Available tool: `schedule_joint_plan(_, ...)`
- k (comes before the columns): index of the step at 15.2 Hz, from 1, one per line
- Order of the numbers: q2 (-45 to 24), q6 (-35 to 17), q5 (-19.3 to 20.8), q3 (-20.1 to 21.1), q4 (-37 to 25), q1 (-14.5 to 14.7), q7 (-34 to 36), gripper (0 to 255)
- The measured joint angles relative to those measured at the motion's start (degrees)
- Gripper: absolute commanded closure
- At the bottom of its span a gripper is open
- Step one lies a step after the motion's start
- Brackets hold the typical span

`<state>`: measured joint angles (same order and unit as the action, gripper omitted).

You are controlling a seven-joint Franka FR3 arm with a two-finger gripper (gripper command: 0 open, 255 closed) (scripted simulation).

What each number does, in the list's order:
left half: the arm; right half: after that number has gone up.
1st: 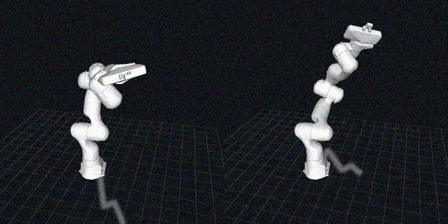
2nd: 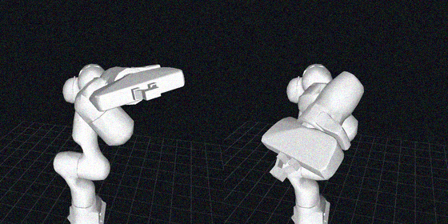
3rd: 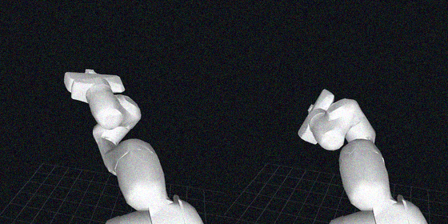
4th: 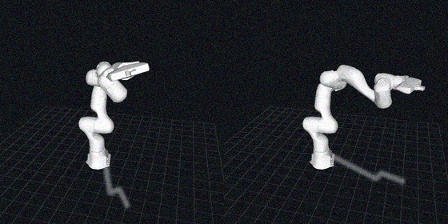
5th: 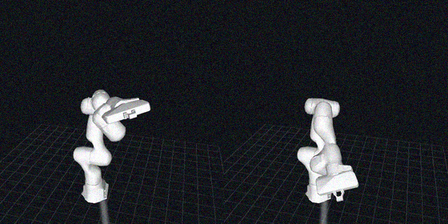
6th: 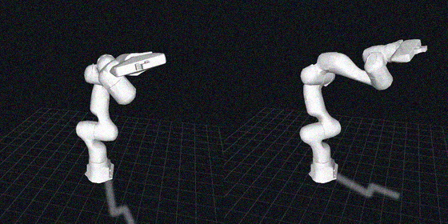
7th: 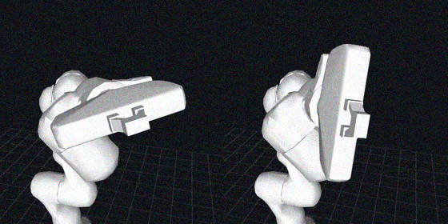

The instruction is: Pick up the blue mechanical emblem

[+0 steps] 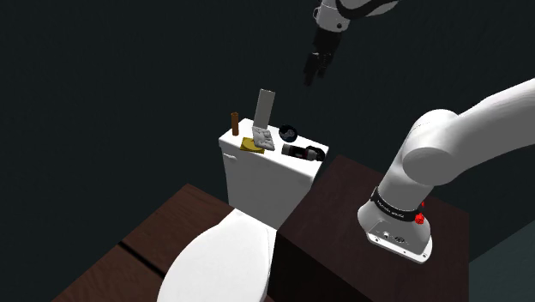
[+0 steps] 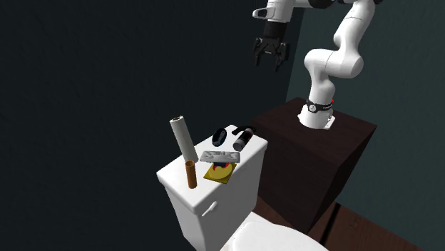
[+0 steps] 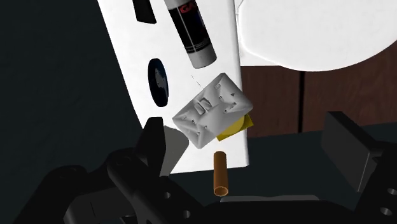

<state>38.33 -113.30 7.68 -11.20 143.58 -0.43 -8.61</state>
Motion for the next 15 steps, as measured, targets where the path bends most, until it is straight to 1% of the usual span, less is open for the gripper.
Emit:
schedule_joint_plan(3,-4.49,-5.12,0.53,-2.38,1.02,0.03,-2.57,0)
schedule_joint_plan(5,-9.04,-9.46,0.57,-4.27,1.12,0.27,-4.55,0)
schedule_joint_plan(8,-14.63,-14.49,0.23,-6.86,0.95,0.54,-7.75,0)
schedule_joint_plan(12,-22.9,-21.15,-1.69,-9.9,0.08,1.44,-12.31,0)
schedule_joint_plan(15,-29.93,-25.49,-4.73,-12.04,-1.85,2.23,-16.81,0)
